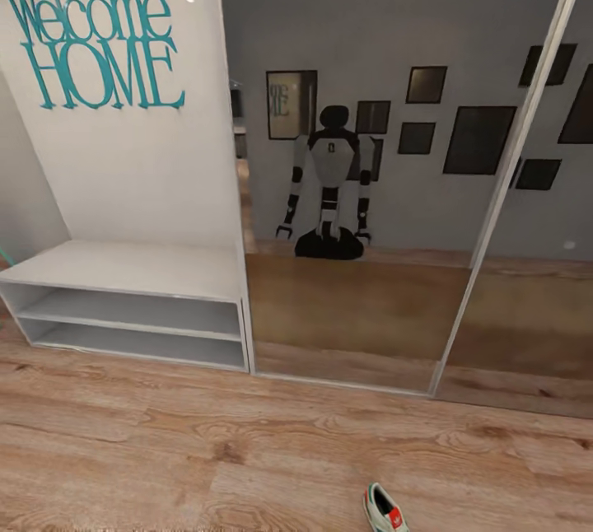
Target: Pick up the two gym shoes and the two sandals from the corridor floor and place them onto the hallstand (shoe rack) in the corridor, making sure they are on the rack and not on the floor. Arrange them so the two gym shoes are next to each other and the two sandals are next to each other.
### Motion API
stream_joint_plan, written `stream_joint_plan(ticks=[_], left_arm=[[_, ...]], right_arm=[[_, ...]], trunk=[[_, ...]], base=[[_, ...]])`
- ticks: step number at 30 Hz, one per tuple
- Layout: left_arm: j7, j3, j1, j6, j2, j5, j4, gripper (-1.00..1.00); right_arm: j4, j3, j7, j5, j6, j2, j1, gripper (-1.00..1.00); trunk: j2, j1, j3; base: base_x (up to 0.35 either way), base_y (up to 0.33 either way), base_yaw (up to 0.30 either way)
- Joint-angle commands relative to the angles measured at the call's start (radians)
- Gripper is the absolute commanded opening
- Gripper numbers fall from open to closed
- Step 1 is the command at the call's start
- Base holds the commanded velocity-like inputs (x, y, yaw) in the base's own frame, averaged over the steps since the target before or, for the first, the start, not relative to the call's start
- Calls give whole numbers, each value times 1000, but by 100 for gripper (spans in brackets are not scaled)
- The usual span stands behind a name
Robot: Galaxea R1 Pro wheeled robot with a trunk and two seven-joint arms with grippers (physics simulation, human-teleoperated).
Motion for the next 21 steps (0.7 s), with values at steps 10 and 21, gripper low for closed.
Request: stream_joint_plan(ticks=[10, 21], left_arm=[[0, 2, -1, -3, 0, 0, 3, 100], [0, 2, -1, -3, 0, 0, 4, 100]], right_arm=[[1, -1, -1, 0, -3, 0, 0, 100], [1, -1, -1, 0, -3, 0, 0, 100]], trunk=[[-1, 0, -11], [-1, 0, -22]], base=[[0, 0, 233], [0, 0, 233]])
